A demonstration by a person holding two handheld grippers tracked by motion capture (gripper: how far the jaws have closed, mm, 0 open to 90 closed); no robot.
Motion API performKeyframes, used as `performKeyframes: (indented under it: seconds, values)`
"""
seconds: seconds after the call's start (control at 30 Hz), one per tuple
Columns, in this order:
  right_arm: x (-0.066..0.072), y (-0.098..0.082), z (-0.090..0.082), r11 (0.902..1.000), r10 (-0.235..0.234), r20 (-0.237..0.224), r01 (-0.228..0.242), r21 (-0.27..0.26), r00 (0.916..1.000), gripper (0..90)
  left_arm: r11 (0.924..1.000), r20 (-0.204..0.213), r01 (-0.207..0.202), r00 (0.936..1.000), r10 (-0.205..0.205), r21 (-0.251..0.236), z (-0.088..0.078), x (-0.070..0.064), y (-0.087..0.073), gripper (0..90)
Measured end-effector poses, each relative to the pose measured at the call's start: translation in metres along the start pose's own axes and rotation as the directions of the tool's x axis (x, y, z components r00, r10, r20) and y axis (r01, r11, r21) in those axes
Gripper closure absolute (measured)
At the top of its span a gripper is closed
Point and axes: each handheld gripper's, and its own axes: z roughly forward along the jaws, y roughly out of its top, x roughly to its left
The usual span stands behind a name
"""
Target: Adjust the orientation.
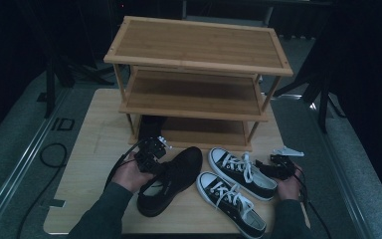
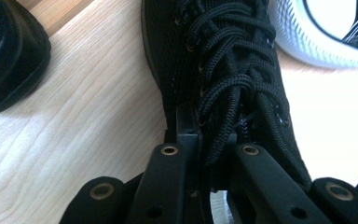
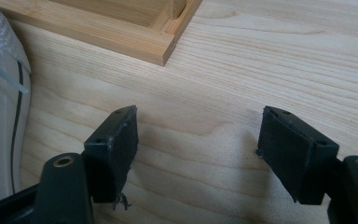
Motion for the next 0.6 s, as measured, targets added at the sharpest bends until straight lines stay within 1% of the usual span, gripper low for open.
performKeyframes:
  seconds: [0.1,0.17,0.2,0.23,0.3,0.4,0.47,0.5,0.53,0.6]
  values:
    - [0.0,0.0,0.0,1.0,0.0,0.0,0.0,0.0,1.0,28.5,0.9997,0.003,0.019,0.9998,-0.019,-0.016,-0.001,0.004,0.0,86.7]
    - [0.0,0.0,0.0,1.0,0.0,0.0,0.0,0.0,1.0,28.5,0.9983,-0.005,0.048,0.9988,-0.048,-0.034,-0.003,0.007,0.0,86.7]
    - [0.0,0.0,0.0,1.0,0.0,0.0,0.0,0.0,1.0,28.4,0.9976,-0.009,0.056,0.9984,-0.056,-0.04,-0.003,0.008,0.0,86.7]
    - [0.0,0.0,0.0,1.0,0.0,0.0,0.0,0.0,1.0,28.4,0.9964,-0.016,0.067,0.9976,-0.068,-0.052,-0.004,0.008,0.001,86.7]
    - [0.0,0.0,0.0,1.0,0.0,0.0,0.0,0.0,1.0,28.4,0.9947,-0.027,0.076,0.9966,-0.078,-0.069,-0.006,0.01,0.003,86.7]
    - [0.0,0.0,0.0,1.0,0.0,0.0,0.0,0.0,1.0,28.5,0.9898,-0.036,0.101,0.9938,-0.105,-0.1,-0.008,0.014,0.008,86.7]
    - [0.0,0.0,0.0,1.0,0.0,0.0,0.0,0.0,1.0,28.5,0.9867,-0.041,0.11,0.9925,-0.115,-0.12,-0.008,0.016,0.012,86.8]
    - [0.0,0.0,0.0,1.0,0.0,0.0,0.0,0.0,1.0,28.4,0.9855,-0.052,0.113,0.9913,-0.121,-0.126,-0.008,0.017,0.014,86.7]
    - [0.0,0.0,0.0,1.0,0.0,0.0,0.0,0.0,1.0,28.4,0.983,-0.07,0.122,0.9887,-0.133,-0.137,-0.007,0.018,0.017,86.7]
    - [0.0,0.0,0.0,1.0,0.0,0.0,0.0,0.0,1.0,28.5,0.9784,-0.089,0.138,0.9843,-0.152,-0.154,-0.004,0.021,0.023,86.7]
